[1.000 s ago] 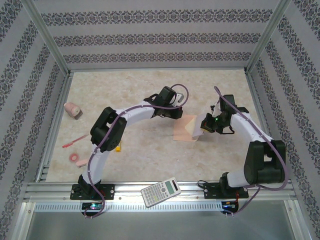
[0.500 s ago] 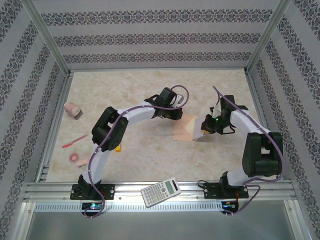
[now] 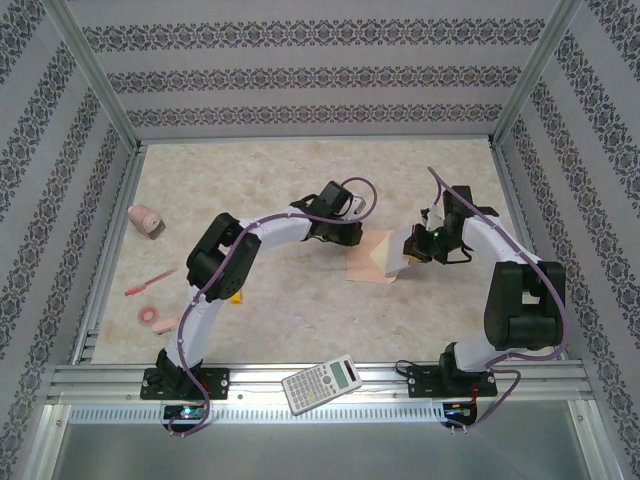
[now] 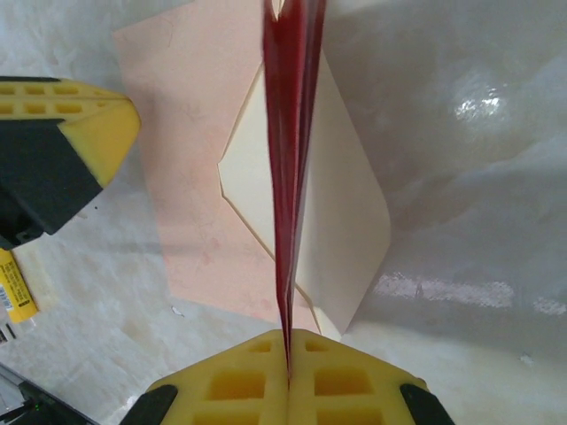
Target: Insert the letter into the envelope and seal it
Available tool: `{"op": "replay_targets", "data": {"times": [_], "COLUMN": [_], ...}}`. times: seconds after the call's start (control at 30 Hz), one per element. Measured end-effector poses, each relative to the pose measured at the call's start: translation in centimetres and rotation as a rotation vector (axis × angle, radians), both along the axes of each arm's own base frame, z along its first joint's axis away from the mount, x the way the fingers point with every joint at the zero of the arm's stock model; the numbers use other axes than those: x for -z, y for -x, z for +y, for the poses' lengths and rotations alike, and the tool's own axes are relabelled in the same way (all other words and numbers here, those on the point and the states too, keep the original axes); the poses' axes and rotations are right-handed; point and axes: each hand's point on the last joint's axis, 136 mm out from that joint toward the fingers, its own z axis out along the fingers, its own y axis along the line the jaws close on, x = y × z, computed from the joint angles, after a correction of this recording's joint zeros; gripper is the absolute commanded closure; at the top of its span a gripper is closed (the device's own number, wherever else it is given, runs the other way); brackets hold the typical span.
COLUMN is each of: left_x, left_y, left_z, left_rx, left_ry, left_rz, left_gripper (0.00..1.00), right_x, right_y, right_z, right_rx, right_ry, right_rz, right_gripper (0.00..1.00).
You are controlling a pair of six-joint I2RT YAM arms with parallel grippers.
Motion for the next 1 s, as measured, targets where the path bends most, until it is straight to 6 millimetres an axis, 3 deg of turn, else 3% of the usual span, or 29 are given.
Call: {"op": "replay_targets", "data": {"times": [0.27, 0.6, 1.0], "left_x": [1.4, 1.4, 1.4], "left_y": [0.8, 0.8, 0.8], "left_z": [0.7, 0.7, 0.7], "left_rx": [0.0, 0.0, 0.026], "left_ry": [-0.023, -0.024, -0.042], "left_rz": [0.029, 0.029, 0.011], "left_gripper": [1.0, 1.0, 1.0], "right_x": [0.2, 0.6, 1.9], "right_y": [-0.2, -0.7, 0.1], "right_z": [-0.6, -1.0, 0.1], "right_rx": [0.006, -0.007, -0.041], "right_ry": [0.03, 0.057, -0.014], "right_rz": [-0.007, -0.026, 0.046], "right_gripper": [1.0, 1.0, 1.0]}}
